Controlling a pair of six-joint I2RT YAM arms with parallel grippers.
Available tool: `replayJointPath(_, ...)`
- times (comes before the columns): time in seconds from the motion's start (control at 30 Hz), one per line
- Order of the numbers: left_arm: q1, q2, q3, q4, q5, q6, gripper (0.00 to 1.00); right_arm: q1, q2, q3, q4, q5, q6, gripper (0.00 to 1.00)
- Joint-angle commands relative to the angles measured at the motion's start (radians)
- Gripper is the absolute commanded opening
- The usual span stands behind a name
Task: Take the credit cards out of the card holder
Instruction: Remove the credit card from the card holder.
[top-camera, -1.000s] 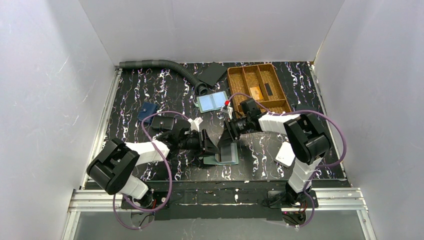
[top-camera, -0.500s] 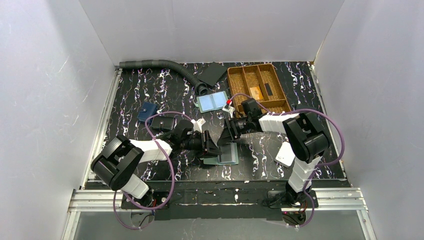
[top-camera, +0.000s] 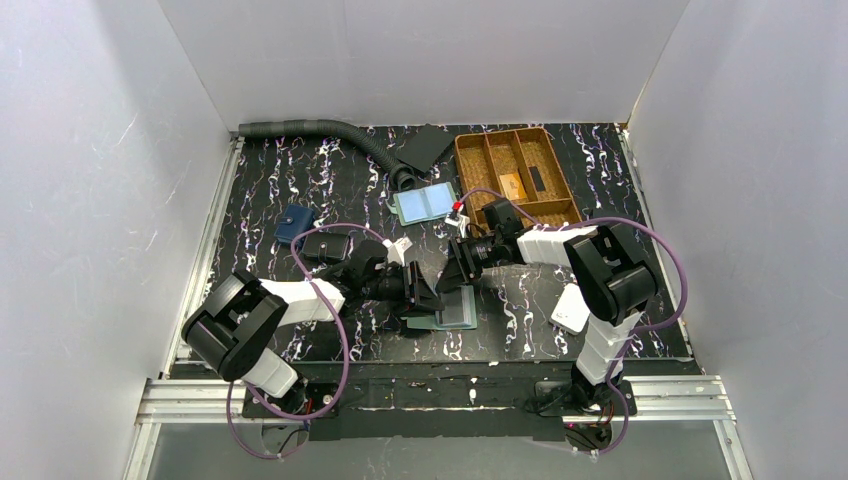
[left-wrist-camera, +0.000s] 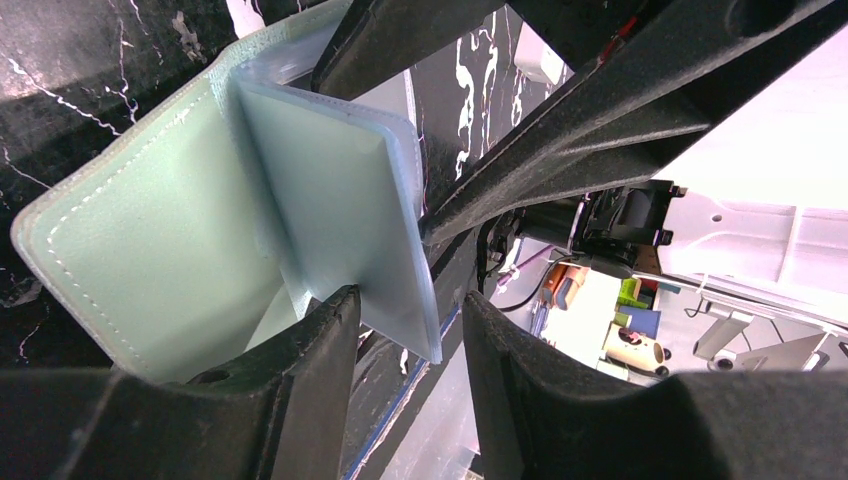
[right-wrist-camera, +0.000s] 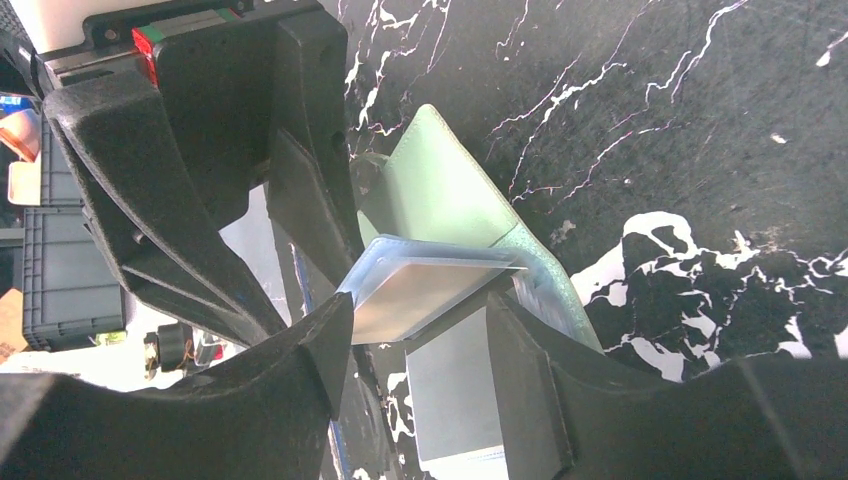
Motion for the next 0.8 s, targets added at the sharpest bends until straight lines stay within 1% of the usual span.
replayJointPath(0.0, -0.005, 0.008, 0.028, 0.009, 0.007, 0.006, 0.41, -0.005, -0.009, 0.025, -0.016, -0.014, -0.017, 0.61)
replayJointPath(0.03, -0.005, 0.008, 0.028, 0.009, 0.008, 0.006, 0.41, -0.005, -0.010, 0.024, -0.018, 0.001, -0.020, 0.60)
replayJointPath(0.1, -0.006, 0.007, 0.028, 0.009, 0.005, 0.003, 0.41, -0.006, -0.011, 0.023, -0.028, 0.034, -0.027, 0.51)
replayJointPath(0.13, -0.005, 0.004, 0.026, 0.010, 0.004, 0.004, 0.42, -0.007, -0.009, 0.025, -0.036, 0.044, -0.032, 0.49)
replayJointPath(0.27, -0.005, -0.005, 0.020, 0.010, -0.007, -0.001, 0.43, -0.010, -0.006, 0.040, -0.094, 0.099, -0.073, 0.40)
replayJointPath(0.57, 0.011, -0.024, -0.004, 0.009, -0.043, -0.023, 0.44, -0.015, -0.018, 0.045, -0.129, 0.129, -0.112, 0.32)
replayJointPath(0.7, 0.016, -0.033, -0.006, 0.009, -0.047, -0.027, 0.43, -0.016, -0.018, 0.047, -0.132, 0.114, -0.122, 0.32)
replayJointPath(0.77, 0.015, -0.033, -0.006, 0.009, -0.047, -0.029, 0.42, -0.018, -0.017, 0.048, -0.122, 0.056, -0.125, 0.35)
